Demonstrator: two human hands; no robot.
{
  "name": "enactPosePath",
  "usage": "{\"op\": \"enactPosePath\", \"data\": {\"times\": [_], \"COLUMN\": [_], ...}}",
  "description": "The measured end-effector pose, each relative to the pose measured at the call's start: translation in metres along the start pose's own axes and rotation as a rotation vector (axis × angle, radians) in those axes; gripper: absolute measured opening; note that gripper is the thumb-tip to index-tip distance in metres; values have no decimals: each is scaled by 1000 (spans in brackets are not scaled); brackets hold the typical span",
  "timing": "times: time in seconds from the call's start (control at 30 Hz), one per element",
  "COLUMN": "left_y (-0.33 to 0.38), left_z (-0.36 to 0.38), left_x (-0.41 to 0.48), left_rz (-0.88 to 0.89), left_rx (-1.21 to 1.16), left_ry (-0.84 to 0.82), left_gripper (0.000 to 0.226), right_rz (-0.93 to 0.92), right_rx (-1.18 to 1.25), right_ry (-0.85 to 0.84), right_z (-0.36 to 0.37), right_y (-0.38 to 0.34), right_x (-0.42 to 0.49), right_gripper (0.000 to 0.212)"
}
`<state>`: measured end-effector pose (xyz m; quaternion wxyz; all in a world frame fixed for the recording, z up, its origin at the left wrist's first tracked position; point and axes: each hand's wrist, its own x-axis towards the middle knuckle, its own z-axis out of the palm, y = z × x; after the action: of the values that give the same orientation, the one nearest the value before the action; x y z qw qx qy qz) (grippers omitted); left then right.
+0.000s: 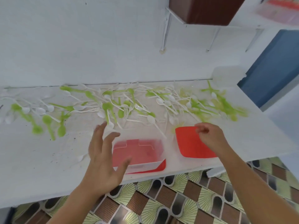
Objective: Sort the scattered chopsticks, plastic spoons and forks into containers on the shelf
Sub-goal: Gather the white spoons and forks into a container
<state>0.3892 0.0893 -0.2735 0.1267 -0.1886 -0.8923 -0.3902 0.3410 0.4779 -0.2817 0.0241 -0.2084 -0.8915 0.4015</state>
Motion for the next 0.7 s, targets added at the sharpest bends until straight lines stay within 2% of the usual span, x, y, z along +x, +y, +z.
{"op": "enactPosePath", "data": {"times": [0.07,0.13,0.2,0.27,0.3,0.37,0.43,0.57,0.7], "left_y": [44,86,111,124,124,123,119,105,93], "left_z": [15,50,93,147,170,213,240,261,270], "left_x": [21,34,34,29,26,26,29,35,33], "left_rz": [152,190,100,-104,-208,-343,-413,-591,-593], "left_rx": [-57,-174,-305,-364,-360,-336,-327,-400,-475], "left_ry": [-6,-85,-226,-348,-393,-380,-340,-293,-201], "left_gripper": [48,37,48,74,89,113,122,127,120], "right_rz": [-96,-188,-231,-310,-363,-484,-524,-502,-480], "right_rx": [-246,-461,-649,-876,-963,-1059,-1080,-1081,-1000], "right_ry": [-71,-272,-523,-678,-688,-638,-605,-615,-602], "right_z": [-22,-41,-48,-53,-52,-55,-56,-49,-42], "right_y": [16,39,55,70,74,80,77,70,81], "right_x": [9,18,22,23,20,22,24,19,18], "right_gripper": [53,68,91,114,121,124,120,114,108]}}
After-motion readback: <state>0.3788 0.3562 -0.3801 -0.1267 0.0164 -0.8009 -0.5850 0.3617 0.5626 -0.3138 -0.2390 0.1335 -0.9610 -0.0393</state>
